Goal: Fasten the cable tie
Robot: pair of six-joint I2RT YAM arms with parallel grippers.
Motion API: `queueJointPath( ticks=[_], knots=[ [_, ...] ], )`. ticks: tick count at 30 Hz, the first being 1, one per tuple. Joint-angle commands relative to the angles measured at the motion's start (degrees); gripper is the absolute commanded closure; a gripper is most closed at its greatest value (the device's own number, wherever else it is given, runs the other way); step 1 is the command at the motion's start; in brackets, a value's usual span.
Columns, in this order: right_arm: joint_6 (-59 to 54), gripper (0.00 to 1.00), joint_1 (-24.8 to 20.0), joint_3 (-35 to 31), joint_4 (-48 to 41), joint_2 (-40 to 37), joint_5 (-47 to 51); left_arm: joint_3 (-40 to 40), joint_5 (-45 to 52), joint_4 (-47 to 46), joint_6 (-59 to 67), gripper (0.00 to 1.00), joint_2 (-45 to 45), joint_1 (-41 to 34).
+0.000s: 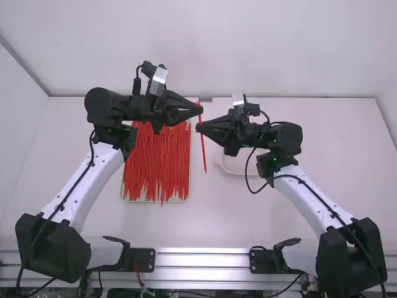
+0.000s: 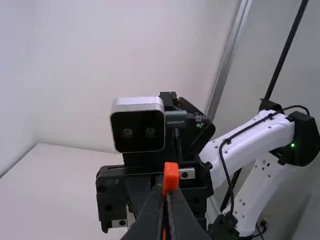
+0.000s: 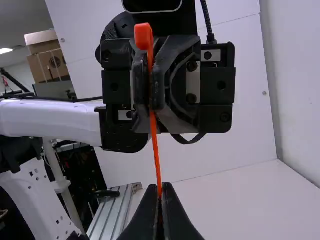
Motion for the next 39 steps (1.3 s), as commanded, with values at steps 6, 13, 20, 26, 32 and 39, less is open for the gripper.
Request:
queueJointPath(
  ticks=[6,13,20,26,32,39],
  knots=[
    [0.87,1.0,-0.15,1.62,0.55,-0.09,0.22,1.27,-0.44,0.2,-0.35,0.98,0.07,-0.22],
    [0.9,1.0,-0.22,1.62,0.24,-0.09,0.11,1.27,-0.61,0.24,-0.35,0.98,0.07,-0.33],
    [0.85,0.9,-0.2,1.62,0.24,-0.09,-1.86,1.27,-1.11,0.57,-0.44,0.98,0.07,0.07],
    [0.63,0.83,-0.2,1.62,0.09,-0.09,-5.31,3.56,-0.79,3.87,-4.9,0.99,0.07,1.31],
    [0.61,0.79,-0.15,1.62,-0.24,-0.09,-8.5,6.78,-0.39,3.32,-4.76,0.99,0.07,1.09],
    [-2.08,0.78,-0.15,1.6,-5.81,-0.09,-9.97,9.55,-0.37,-2.8,-3.13,0.99,0.07,3.32]
  ],
)
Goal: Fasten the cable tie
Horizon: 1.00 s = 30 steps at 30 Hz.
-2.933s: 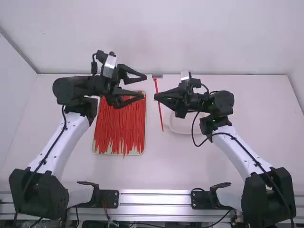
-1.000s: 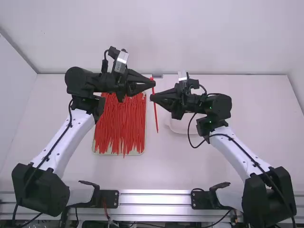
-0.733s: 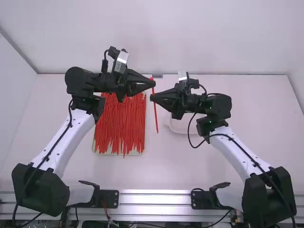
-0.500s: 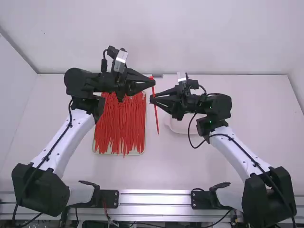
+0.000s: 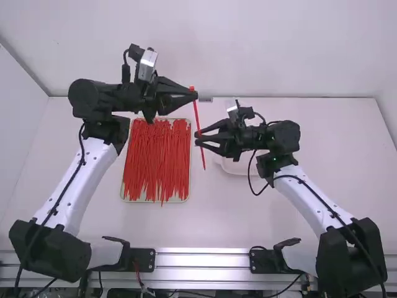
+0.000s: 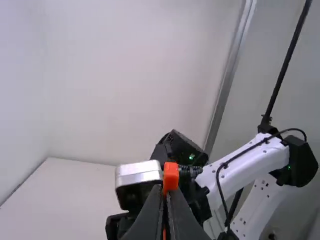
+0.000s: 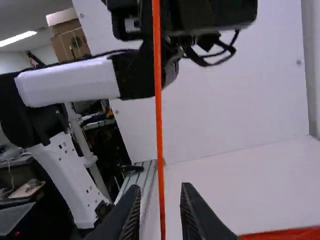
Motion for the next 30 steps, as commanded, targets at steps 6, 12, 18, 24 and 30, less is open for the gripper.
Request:
queueJointPath(
  ticks=[6,12,18,24,30],
  knots=[
    [-4.17,0.77,-0.15,1.55,-4.46,-0.09,-2.29,2.75,0.61,-0.02,-0.72,0.99,0.07,3.87],
    [-6.54,0.77,-0.15,1.55,-7.06,-0.09,-3.61,2.95,0.39,2.4,-3.98,0.99,0.07,5.68],
    [-10.4,0.75,1.16,1.55,-12.07,-0.09,-3.32,2.95,-0.42,3.39,-5.11,0.99,0.07,5.42],
    [-12.7,0.73,2.56,1.55,-12.13,-0.09,-4.79,2.95,-1.05,3.23,-6.12,0.99,0.07,5.31],
    [-12.5,0.72,2.62,1.55,-12.37,-0.09,-4.85,2.95,-1.75,3.37,-8.04,0.98,0.07,5.2]
  ],
)
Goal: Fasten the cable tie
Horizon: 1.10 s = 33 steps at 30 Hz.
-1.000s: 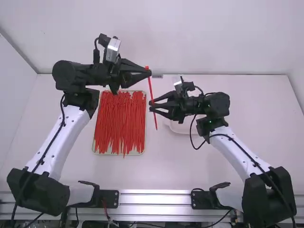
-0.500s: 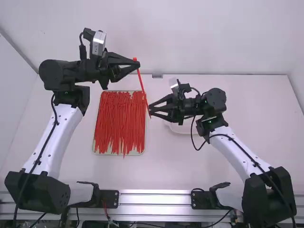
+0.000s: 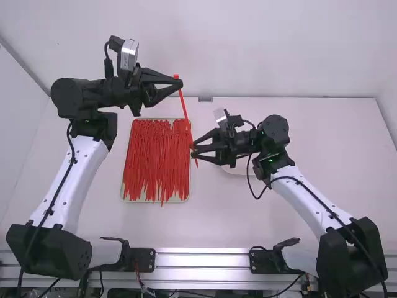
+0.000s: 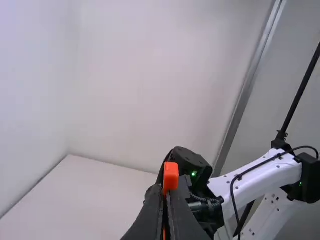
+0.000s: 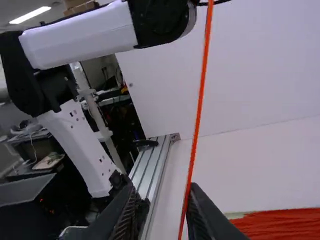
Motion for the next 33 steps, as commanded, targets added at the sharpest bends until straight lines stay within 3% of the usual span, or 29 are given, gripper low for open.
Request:
queueJointPath(
  ticks=[1,8,11,14,33],
  knots=[
    [-0.48,0.71,0.5,1.55,-0.48,-0.09,-0.55,1.64,-1.31,0.68,-1.55,0.99,0.04,-0.15],
    [-3.17,0.72,2.12,1.55,-3.91,-0.09,-0.42,1.64,-1.84,0.63,-1.51,0.98,0.0,-0.15],
    [-3.23,0.9,2.14,1.55,-3.85,-0.09,-0.57,1.64,-1.75,0.61,-1.64,0.99,0.0,0.24],
    [-3.04,1.0,1.42,1.55,-3.87,-0.09,-0.57,1.64,-1.73,0.66,-2.25,0.99,0.0,0.04],
    [-3.3,1.0,1.03,1.55,-4.28,-0.09,-2.23,1.64,-1.7,0.0,-2.71,0.98,0.04,-0.15]
  ],
)
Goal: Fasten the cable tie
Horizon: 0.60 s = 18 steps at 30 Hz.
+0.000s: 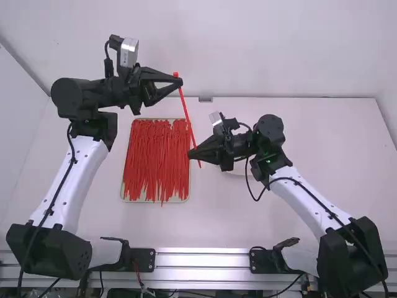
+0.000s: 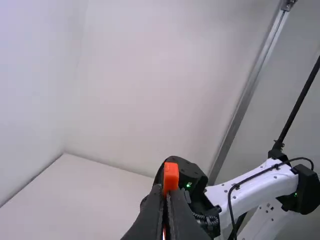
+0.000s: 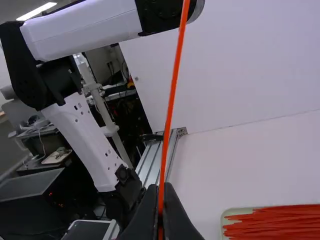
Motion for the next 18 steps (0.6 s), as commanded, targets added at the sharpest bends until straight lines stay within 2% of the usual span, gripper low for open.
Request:
queueJointPath(
  ticks=[1,11,13,14,15,16,18],
  knots=[
    [-0.11,1.0,-0.31,1.53,0.17,-0.09,-1.16,1.64,-0.79,0.17,0.28,0.98,0.07,-0.15],
    [-0.13,1.0,-0.31,1.53,0.2,-0.09,-0.98,1.64,-0.85,-2.01,1.77,0.98,0.07,-0.15],
    [-0.15,1.0,-0.31,1.53,0.22,-0.09,-0.98,1.64,-0.85,-2.08,1.75,0.96,0.07,-0.13],
    [-0.28,1.0,-0.31,1.53,0.2,-0.09,-0.98,1.64,-0.9,-2.12,1.77,0.8,0.07,-0.15],
    [-0.31,1.0,-0.31,1.53,0.2,-0.09,-0.98,1.64,-0.92,-2.12,1.75,0.57,0.07,-0.15],
    [-0.33,1.0,-0.31,1.53,0.2,-0.09,-0.98,1.64,-1.05,-2.12,1.75,0.39,0.07,-0.15],
    [-0.33,1.0,-0.31,1.53,0.2,-0.09,-0.98,1.64,-1.07,-2.12,1.75,0.21,0.07,-0.15]
  ],
)
